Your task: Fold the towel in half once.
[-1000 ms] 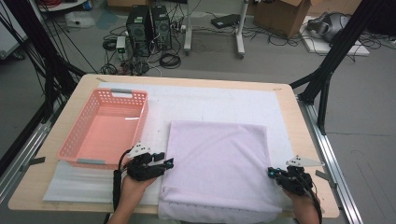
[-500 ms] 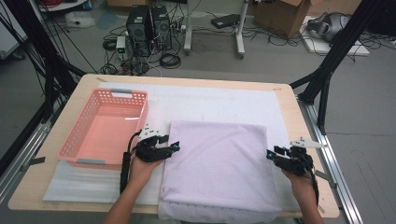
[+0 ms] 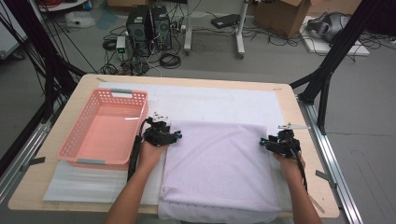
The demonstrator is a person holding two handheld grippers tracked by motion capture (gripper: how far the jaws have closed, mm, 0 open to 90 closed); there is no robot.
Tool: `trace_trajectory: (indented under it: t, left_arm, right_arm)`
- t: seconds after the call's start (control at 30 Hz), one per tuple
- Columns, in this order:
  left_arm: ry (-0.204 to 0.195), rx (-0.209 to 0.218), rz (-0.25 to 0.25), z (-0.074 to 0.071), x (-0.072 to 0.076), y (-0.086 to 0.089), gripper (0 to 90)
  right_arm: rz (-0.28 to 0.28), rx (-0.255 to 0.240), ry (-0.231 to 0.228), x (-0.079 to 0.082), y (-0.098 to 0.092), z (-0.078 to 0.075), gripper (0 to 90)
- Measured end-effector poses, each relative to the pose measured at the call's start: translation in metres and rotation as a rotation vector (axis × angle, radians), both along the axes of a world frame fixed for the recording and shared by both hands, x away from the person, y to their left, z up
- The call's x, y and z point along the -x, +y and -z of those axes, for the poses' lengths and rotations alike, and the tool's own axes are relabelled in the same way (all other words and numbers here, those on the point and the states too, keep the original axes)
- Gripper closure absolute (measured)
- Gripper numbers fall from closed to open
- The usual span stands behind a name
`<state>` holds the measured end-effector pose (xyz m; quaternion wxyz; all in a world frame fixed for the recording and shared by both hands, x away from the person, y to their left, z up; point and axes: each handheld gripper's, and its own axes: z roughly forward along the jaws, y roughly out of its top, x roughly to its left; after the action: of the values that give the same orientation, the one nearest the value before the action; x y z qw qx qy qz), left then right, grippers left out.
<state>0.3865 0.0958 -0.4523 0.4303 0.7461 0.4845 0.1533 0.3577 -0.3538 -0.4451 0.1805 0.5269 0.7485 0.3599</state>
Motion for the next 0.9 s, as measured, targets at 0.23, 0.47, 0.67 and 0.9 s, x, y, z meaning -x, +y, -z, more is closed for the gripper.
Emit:
trace_trajectory:
  t: [0.23,0.47,0.67,0.9]
  left_arm:
    - [-0.029,-0.069,-0.02,0.0,0.002,-0.004,65.3]
    - [0.004,0.0,0.003,-0.001,0.001,-0.002,85.5]
    - [-0.114,0.131,-0.041,-0.016,0.0,-0.005,85.8]
    - [-0.135,0.12,-0.041,-0.03,-0.027,-0.014,85.7]
  right_arm:
    - [-0.041,0.006,0.022,-0.004,0.005,-0.002,82.7]
    - [-0.056,-0.023,0.022,-0.007,-0.001,-0.002,86.9]
    - [-0.015,-0.03,-0.055,-0.016,-0.012,-0.014,87.2]
    - [0.022,-0.041,-0.109,-0.034,-0.024,-0.03,87.1]
